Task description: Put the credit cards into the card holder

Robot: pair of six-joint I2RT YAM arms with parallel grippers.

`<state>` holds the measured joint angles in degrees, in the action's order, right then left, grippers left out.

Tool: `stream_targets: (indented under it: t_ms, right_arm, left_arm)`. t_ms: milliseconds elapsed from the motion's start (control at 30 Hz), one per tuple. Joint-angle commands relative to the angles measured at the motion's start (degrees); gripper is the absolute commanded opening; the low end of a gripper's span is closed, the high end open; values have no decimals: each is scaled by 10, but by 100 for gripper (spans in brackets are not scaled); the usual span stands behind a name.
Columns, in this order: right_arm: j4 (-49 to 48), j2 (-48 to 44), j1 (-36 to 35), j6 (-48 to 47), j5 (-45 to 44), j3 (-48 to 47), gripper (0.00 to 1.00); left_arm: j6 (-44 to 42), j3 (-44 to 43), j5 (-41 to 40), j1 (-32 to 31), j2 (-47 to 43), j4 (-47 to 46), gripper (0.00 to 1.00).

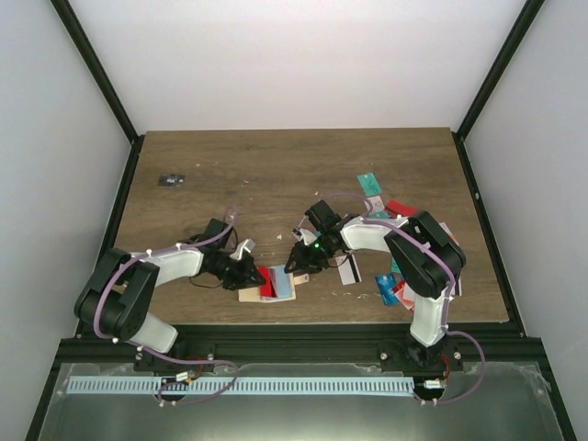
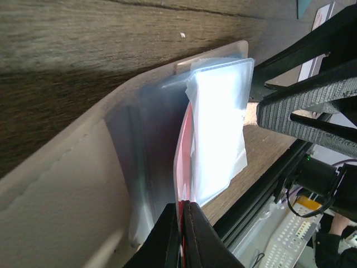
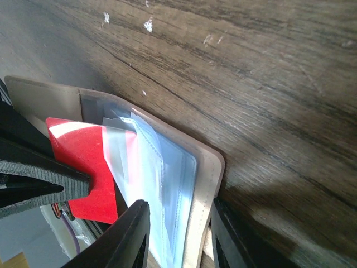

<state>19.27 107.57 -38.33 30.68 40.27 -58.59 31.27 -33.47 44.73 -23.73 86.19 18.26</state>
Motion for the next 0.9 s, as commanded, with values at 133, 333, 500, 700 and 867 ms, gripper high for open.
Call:
stream_targets:
  t_ms: [133,333,500,700,867]
  right_arm:
    - [26,-39,4,-11,0,-8,34]
    - [79,-64,4,-52,-21,-39,36]
    - [96,-88,4,-57,-10,-29,37]
    - [55,-106,4,-33,14,31,28]
    - [31,-85,4,-28,13,62,21]
  left_arm:
    - [44,33,-23,-7,6,-75,4]
    - [54,40,-25,-12,5,-91,4]
    - [52,40,-27,-15,20,-94,4]
    - [45,34,-25,-19,28,-91,4]
    - [38,31,-24,-24,43,-91,4]
